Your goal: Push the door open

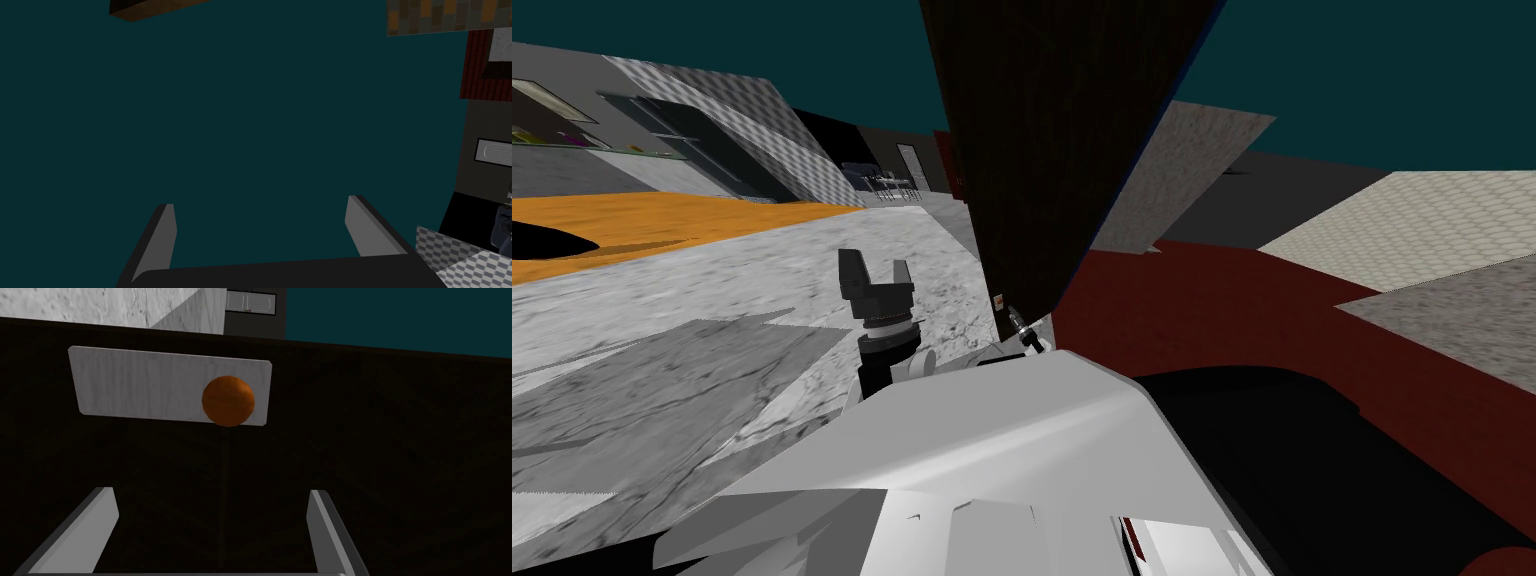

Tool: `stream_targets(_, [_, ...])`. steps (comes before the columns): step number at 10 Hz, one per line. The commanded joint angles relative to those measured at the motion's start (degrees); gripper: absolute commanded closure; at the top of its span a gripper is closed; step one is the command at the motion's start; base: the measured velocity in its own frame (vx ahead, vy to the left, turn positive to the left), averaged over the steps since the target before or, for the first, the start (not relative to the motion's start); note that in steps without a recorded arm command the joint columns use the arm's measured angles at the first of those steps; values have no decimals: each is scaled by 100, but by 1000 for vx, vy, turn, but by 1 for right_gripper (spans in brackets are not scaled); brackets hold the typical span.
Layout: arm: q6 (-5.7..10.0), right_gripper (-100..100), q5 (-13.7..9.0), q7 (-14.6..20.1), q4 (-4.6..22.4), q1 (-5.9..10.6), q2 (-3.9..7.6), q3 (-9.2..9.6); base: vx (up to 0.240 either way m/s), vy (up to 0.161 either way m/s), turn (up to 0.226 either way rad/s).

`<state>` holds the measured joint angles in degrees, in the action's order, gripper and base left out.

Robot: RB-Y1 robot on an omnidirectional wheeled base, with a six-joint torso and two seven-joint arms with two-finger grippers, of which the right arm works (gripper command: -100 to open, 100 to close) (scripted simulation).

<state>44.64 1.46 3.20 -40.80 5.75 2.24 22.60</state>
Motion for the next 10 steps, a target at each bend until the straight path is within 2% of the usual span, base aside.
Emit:
stream_targets(1, [27,-100,-9,-20,7,-4,-15,-26,261,116,45])
stream_targets(4, [78,-100,-25,-50,45,5,-180,-72,233,121,31])
stream_targets(5, [54,-100,-20,-45,15,-8,-139,-61,82,43,-15])
stream_targets(6, [54,100,-20,-45,15,-8,-139,-61,-17,-5,10])
stream_targets(10, [54,100,-20,-45,15,-8,-139,-61,-19,-10,2])
